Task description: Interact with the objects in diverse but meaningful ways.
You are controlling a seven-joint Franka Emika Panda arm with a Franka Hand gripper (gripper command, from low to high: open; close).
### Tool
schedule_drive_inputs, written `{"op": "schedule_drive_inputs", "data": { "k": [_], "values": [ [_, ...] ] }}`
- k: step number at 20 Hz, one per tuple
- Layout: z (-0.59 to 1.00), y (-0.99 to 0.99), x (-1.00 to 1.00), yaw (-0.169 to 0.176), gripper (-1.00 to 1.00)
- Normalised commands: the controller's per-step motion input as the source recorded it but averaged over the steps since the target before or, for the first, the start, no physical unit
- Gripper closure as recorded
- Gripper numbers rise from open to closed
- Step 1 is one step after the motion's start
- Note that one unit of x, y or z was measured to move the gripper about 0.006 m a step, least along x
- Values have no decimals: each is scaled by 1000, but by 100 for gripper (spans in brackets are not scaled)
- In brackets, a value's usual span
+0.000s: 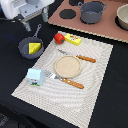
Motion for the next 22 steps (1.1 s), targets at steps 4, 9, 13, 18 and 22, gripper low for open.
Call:
{"op": "schedule_drive_inputs", "data": {
  "k": [4,9,13,18,22],
  "values": [
    [139,411,1000,0,-100],
    [9,301,915,0,-100],
    [-203,29,491,0,-100],
    [-264,0,275,0,-100],
    [-284,55,49,3,-100]
  ]
}}
